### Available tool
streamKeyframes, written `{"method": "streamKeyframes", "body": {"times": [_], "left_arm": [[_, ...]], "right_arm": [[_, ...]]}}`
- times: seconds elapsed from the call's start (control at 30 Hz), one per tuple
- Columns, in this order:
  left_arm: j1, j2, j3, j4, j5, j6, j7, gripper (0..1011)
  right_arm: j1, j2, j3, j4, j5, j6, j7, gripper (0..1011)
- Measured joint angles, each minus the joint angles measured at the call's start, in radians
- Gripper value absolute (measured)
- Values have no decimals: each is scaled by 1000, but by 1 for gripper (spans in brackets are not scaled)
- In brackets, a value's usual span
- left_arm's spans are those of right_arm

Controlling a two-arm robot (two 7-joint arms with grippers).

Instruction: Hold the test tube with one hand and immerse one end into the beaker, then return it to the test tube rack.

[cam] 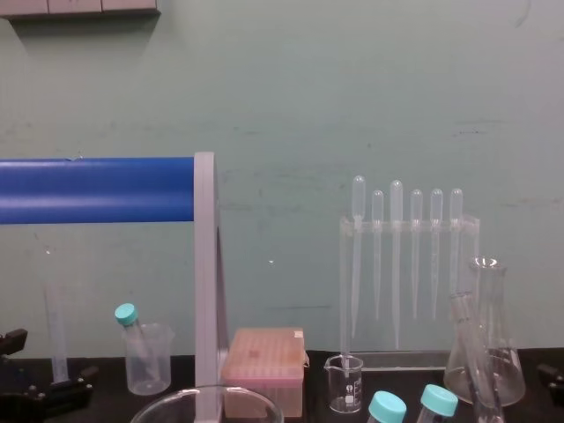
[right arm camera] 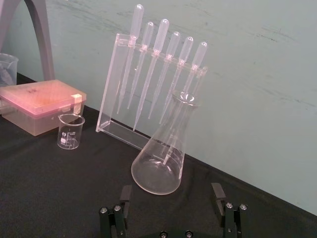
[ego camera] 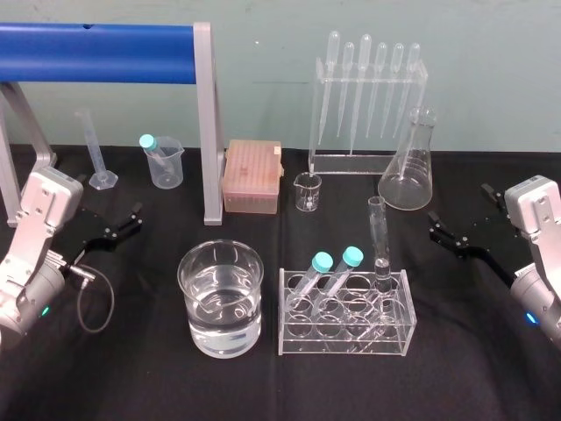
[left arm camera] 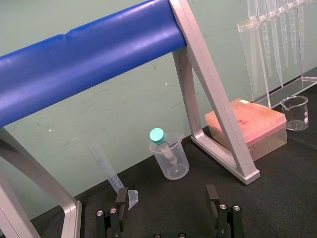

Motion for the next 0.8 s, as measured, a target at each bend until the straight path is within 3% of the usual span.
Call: {"method": "streamKeyframes", "body": {"times": [0.8], "left_arm": [[0, 0, 0, 0, 0, 0, 0, 1000]], "right_arm": [[0, 0, 0, 0, 0, 0, 0, 1003]]}}
